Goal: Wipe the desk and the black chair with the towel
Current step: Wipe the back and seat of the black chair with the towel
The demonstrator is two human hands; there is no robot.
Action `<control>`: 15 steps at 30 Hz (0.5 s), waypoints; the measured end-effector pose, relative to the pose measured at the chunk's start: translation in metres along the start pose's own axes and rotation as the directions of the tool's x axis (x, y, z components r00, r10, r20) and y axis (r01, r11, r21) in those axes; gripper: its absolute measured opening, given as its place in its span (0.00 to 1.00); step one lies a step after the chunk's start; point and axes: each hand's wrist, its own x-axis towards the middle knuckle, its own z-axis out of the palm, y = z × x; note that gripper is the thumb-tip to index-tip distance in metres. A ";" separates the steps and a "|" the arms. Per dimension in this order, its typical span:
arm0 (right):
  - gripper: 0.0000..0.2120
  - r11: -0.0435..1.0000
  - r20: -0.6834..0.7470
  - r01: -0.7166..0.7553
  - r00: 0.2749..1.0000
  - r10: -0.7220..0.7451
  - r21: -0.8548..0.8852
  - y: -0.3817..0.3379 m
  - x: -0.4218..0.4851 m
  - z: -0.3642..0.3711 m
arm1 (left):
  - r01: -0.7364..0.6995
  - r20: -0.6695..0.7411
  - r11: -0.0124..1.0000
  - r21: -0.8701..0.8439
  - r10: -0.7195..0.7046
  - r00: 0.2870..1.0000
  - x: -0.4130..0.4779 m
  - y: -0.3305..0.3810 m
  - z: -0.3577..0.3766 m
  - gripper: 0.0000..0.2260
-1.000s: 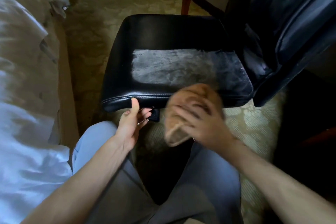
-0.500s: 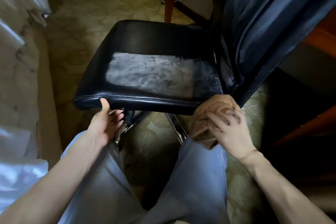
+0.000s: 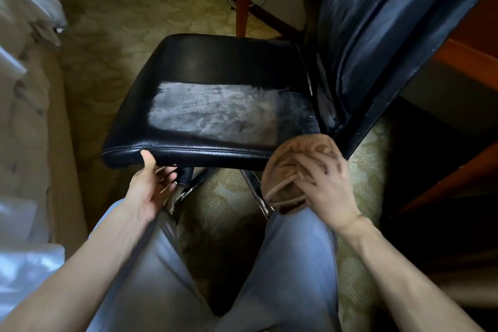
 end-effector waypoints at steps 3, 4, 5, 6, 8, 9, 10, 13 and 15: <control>0.07 0.996 0.018 -0.063 0.998 0.062 0.063 0.001 0.004 -0.015 | 0.007 0.035 1.000 0.010 -0.007 0.999 -0.003 -0.003 -0.003 0.27; 0.07 0.989 -0.002 -0.100 0.995 0.101 0.113 -0.002 0.011 -0.020 | 0.015 0.053 1.000 0.019 -0.016 0.998 -0.005 -0.003 -0.005 0.27; 0.07 0.977 -0.033 -0.125 0.991 0.132 0.172 -0.007 0.021 -0.023 | 0.023 0.069 0.999 0.027 -0.025 0.997 -0.006 -0.003 -0.008 0.28; 0.07 0.964 -0.066 -0.136 0.986 0.155 0.227 -0.013 0.031 -0.027 | 0.031 0.084 0.999 0.036 -0.034 0.996 -0.008 -0.002 -0.010 0.28; 0.10 0.945 -0.127 -0.132 0.976 0.176 0.298 -0.025 0.052 -0.030 | 0.033 0.080 0.998 0.059 -0.038 0.996 -0.011 0.001 -0.015 0.28; 0.12 0.933 -0.150 -0.135 0.970 0.194 0.332 -0.031 0.065 -0.029 | 0.025 0.055 0.998 0.054 -0.028 0.998 -0.012 0.004 -0.015 0.27; 0.14 0.918 -0.170 -0.147 0.960 0.222 0.369 -0.038 0.078 -0.028 | 0.018 0.025 1.000 0.021 -0.019 1.000 -0.012 0.005 -0.014 0.25; 0.21 0.841 -0.160 -0.233 0.923 0.349 0.489 -0.056 0.119 -0.021 | 0.013 0.032 0.981 -0.196 -0.007 0.999 -0.011 0.007 -0.011 0.21; 0.24 0.796 -0.075 -0.305 0.914 0.399 0.522 -0.061 0.147 -0.013 | 0.078 0.132 0.939 -0.335 -0.036 0.991 -0.012 0.007 -0.014 0.15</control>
